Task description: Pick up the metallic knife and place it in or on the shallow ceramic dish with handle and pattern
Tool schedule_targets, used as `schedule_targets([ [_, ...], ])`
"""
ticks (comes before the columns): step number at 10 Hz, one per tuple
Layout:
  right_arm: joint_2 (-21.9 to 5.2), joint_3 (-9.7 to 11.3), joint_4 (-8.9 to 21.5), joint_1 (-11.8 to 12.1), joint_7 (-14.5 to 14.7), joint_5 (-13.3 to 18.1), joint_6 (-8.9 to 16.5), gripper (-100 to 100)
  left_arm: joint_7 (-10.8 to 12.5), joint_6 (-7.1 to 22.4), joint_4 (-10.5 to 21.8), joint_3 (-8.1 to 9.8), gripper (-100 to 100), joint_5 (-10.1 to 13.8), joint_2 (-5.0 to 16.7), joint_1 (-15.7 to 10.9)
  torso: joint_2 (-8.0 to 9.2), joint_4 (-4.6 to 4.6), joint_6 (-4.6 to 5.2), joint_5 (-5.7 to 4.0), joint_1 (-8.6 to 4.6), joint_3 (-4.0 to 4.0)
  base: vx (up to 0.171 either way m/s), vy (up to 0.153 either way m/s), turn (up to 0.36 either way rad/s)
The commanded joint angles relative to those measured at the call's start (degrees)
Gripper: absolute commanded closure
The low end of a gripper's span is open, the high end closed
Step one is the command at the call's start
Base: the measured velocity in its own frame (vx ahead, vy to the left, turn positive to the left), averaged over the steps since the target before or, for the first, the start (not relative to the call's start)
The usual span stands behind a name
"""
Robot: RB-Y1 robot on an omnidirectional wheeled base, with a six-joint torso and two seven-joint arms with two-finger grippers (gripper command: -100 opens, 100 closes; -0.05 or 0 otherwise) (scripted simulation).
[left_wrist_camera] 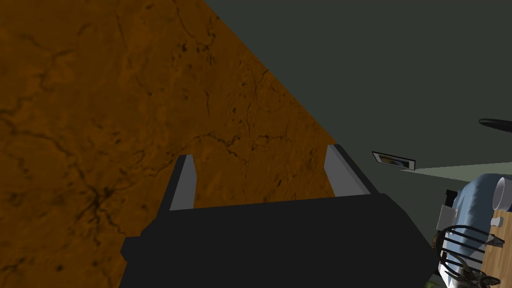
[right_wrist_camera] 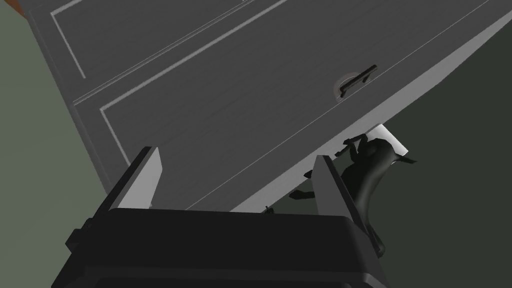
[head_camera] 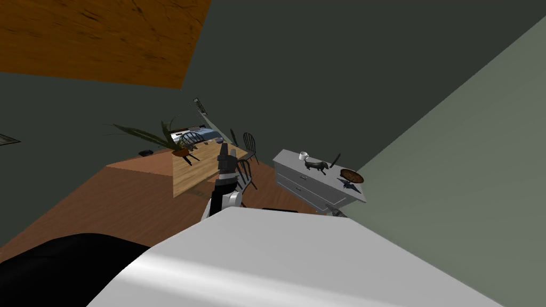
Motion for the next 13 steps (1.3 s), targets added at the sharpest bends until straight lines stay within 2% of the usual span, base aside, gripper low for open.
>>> schedule_targets([
  [1, -2.2, 0.4, 2.1, -0.2, -0.1, 0.5, -0.5, -100, 0.0, 0.0, 0.0, 0.0, 0, 0.0, 0.0, 0.0, 0.0, 0.0, 0.0, 0.0, 0.0, 0.0, 0.031, -0.02, 0.136],
  [2, -4.3, 1.0, 3.8, -0.8, -0.6, 1.0, -0.1, -100, 0.0, 0.0, 0.0, 0.01, 0, 0.0, 0.0, 0.0, 0.0, -0.01, 0.07, -0.01, -0.04, -0.01, 0.031, -0.02, 0.213],
  [3, -4.9, 1.0, 3.8, -0.8, -0.6, 1.0, -0.1, -100, 0.0, 0.0, 0.0, 0.0, 0, 0.0, 0.0, 0.0, -0.03, -0.01, 0.01, -0.02, -0.06, -0.02, 0.025, -0.021, 0.1],
  [5, -9.2, 1.9, 6.9, -2.4, -1.5, 2.1, 0.3, -100, 0.0, 0.0, 0.0, 0.0, 0, 0.0, 0.0, 0.0, -0.04, -0.01, 0.01, -0.01, -0.05, -0.02, 0.05, -0.041, 0.268],
  [8, -12.8, 2.3, 8.2, -3.2, -1.9, 2.6, 0.4, -100, 0.0, 0.0, 0.0, 0.01, 0, 0.0, 0.0, 0.0, -0.09, -0.02, 0.02, -0.04, -0.13, -0.05, 0.037, -0.045, 0.128],
  [9, -14.9, 2.6, 9.5, -4.1, -2.3, 3.2, 0.4, -100, 0.0, 0.0, 0.0, 0.01, 0, 0.0, 0.0, 0.0, -0.05, -0.02, 0.07, -0.03, -0.11, -0.03, 0.044, -0.057, 0.163],
  [10, -15.3, 2.6, 9.5, -4.1, -2.3, 3.2, 0.4, -100, 0.0, 0.0, 0.0, 0.01, 0, 0.0, 0.0, 0.0, -0.1, -0.02, 0.03, -0.04, -0.16, -0.06, 0.039, -0.052, 0.101],
  [11, -17.6, 2.8, 10.6, -4.9, -2.7, 3.7, 0.3, -100, 0.0, 0.0, 0.0, 0.01, 0, 0.0, 0.0, 0.0, -0.08, -0.02, 0.08, -0.04, -0.13, -0.05, 0.048, -0.049, 0.166],
  [13, -19.9, 2.9, 11.6, -5.8, -3.0, 4.3, 0.2, -100, 0.0, 0.0, 0.0, 0.01, 0, 0.0, 0.0, 0.0, -0.23, -0.05, 0.02, -0.05, -0.21, -0.13, 0.068, -0.073, 0.182],
])
